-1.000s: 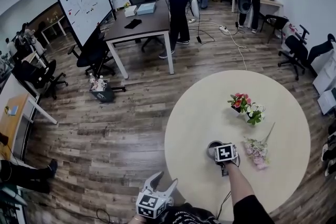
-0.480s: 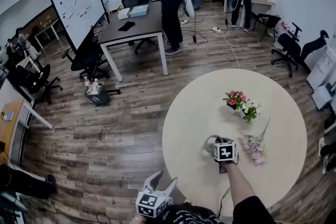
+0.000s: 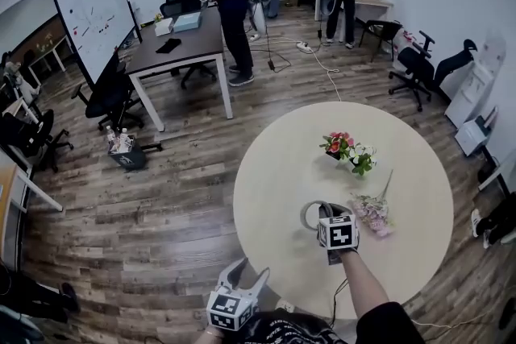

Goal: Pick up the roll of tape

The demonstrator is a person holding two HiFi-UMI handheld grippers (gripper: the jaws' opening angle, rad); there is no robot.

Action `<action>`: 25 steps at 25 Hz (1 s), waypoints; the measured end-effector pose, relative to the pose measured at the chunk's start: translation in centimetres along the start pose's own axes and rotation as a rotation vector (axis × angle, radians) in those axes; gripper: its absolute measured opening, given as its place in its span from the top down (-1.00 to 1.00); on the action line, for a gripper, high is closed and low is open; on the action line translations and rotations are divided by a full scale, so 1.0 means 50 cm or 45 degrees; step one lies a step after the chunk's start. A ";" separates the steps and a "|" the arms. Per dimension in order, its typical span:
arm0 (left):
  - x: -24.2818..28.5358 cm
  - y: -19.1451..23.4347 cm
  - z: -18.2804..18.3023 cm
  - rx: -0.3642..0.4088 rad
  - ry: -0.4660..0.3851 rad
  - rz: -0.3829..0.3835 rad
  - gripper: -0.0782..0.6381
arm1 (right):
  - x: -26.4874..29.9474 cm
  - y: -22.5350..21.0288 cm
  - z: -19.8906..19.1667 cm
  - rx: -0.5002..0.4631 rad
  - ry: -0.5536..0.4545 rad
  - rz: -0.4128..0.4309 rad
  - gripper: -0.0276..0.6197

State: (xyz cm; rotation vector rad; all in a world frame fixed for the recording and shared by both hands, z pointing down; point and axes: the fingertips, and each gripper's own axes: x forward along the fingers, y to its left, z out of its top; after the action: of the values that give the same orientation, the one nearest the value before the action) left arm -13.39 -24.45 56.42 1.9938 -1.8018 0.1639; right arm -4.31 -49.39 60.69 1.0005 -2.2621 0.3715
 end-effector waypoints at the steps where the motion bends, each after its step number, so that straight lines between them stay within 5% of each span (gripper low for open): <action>1: -0.002 -0.005 -0.003 0.001 0.000 -0.012 0.02 | -0.014 0.003 0.001 0.010 -0.015 0.000 0.70; 8: -0.014 -0.036 -0.016 0.020 -0.010 -0.091 0.02 | -0.100 0.041 -0.013 0.093 -0.103 0.062 0.70; 16: -0.026 -0.070 -0.038 0.057 -0.016 -0.190 0.02 | -0.230 0.059 -0.064 0.057 -0.204 -0.072 0.70; 25: -0.030 -0.123 -0.064 0.108 -0.002 -0.328 0.02 | -0.365 0.062 -0.146 0.192 -0.340 -0.198 0.69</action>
State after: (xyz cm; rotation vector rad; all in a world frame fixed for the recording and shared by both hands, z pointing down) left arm -7.01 -21.48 57.20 2.2640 -1.5433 0.1604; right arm 5.92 -33.51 54.41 1.3659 -2.3972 0.3629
